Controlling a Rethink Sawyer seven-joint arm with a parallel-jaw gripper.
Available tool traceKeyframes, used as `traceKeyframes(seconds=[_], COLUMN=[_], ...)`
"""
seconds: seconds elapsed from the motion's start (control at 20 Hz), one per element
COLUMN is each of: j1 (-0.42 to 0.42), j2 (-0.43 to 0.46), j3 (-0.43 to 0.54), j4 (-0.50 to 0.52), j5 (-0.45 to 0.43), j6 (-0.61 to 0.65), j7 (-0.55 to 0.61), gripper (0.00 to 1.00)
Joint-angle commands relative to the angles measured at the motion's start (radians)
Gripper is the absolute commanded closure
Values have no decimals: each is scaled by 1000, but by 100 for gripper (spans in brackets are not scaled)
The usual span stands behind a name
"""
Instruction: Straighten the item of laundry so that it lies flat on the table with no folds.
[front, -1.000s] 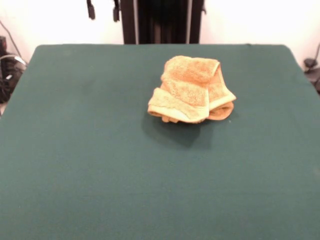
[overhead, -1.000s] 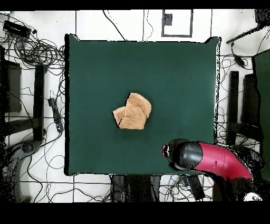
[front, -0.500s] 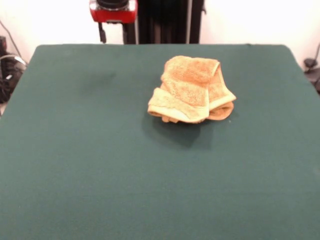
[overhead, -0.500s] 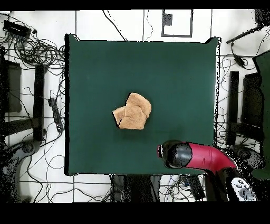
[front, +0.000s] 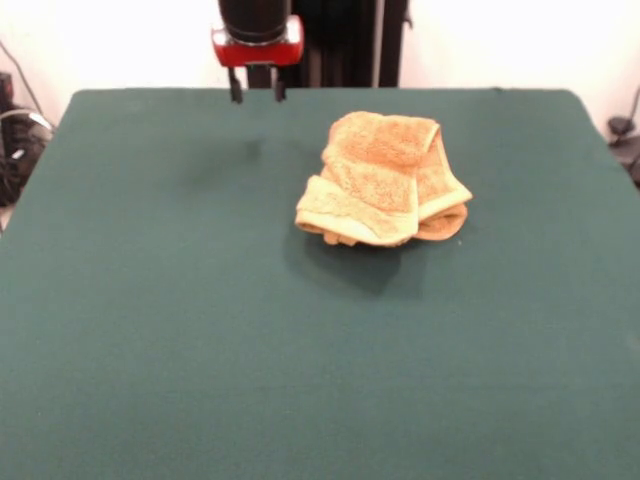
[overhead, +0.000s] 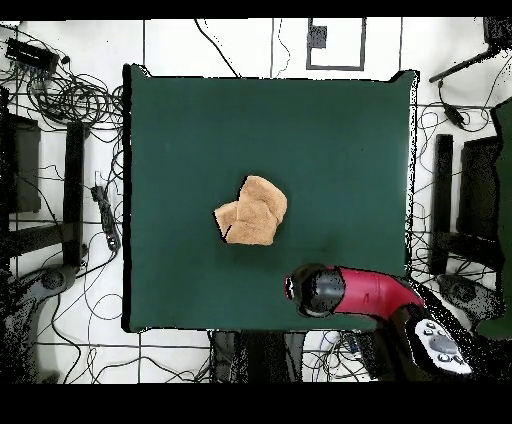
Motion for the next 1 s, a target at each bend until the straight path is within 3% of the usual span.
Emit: traceKeyframes(seconds=[0.05,0.35,0.65,1.0], j1=[90,131,148,173], j2=[49,88,133,140], j3=[135,125,128,128], j4=[-102,-150,-236,-266], j5=[94,137,175,200], j6=[1,-22,58,86], j7=[129,153,107,100], gripper=[0,0,0,0])
